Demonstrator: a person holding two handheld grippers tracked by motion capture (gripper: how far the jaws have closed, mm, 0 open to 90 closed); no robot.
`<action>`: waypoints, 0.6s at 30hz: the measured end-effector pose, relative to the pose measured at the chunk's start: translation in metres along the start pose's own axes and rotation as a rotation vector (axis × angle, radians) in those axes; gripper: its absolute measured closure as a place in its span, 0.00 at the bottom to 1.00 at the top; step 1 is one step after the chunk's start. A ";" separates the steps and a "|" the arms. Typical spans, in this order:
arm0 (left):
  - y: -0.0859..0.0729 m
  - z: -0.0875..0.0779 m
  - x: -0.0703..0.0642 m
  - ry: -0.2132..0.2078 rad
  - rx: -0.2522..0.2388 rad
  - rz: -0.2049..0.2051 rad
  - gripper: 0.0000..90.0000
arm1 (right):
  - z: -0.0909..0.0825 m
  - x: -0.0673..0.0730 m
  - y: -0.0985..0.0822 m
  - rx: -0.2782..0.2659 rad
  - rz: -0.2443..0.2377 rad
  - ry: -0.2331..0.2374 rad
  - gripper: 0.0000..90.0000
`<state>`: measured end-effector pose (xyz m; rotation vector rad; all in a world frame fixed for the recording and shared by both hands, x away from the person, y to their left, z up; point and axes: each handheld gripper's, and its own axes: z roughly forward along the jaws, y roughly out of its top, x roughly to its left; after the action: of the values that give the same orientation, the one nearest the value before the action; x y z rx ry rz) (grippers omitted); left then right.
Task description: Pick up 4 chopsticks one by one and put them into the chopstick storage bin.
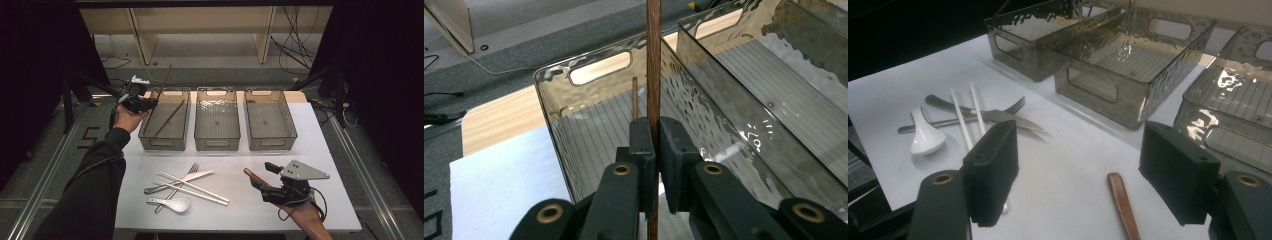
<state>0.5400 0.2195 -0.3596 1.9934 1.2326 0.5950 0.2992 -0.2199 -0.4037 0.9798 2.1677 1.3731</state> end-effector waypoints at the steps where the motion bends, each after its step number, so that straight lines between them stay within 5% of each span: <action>1: 0.000 0.000 0.000 -0.001 0.001 0.000 0.93 | 0.000 0.000 0.000 0.001 0.000 0.000 0.36; 18: -0.013 0.011 0.003 -0.005 0.025 -0.013 0.93 | 0.000 0.000 0.000 0.001 0.000 0.001 0.36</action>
<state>0.5419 0.2221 -0.3763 2.0046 1.2548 0.5703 0.2991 -0.2196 -0.4038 0.9792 2.1693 1.3725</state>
